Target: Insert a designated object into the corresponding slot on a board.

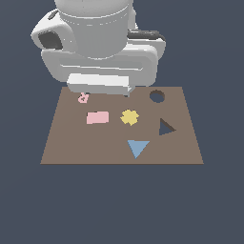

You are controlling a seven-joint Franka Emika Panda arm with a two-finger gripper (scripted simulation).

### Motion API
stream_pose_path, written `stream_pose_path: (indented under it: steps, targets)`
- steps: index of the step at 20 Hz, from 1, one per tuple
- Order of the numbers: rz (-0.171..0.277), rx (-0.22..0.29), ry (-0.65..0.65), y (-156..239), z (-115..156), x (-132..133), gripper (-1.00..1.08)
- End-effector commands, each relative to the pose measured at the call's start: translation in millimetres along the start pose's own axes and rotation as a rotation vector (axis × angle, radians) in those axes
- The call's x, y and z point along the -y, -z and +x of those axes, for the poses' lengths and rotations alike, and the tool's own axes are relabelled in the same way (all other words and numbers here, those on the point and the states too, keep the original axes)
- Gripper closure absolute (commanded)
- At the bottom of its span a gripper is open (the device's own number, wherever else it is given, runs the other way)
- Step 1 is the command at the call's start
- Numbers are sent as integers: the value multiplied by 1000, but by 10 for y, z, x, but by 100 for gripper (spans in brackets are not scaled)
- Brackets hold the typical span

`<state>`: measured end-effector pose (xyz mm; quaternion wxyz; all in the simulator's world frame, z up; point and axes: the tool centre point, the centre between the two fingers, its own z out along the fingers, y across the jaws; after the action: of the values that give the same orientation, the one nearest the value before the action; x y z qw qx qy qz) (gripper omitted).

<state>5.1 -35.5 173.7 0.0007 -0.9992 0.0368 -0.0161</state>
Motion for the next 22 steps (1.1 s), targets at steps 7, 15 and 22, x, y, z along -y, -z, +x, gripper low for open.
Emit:
stream_pose_path:
  steps: [7,15,22]
  targets:
    - [1,2,23,-61,49,36,-92]
    - [3,8,123,-334,256,208,-92]
    - [6,18,273,-732,526,502,-92]
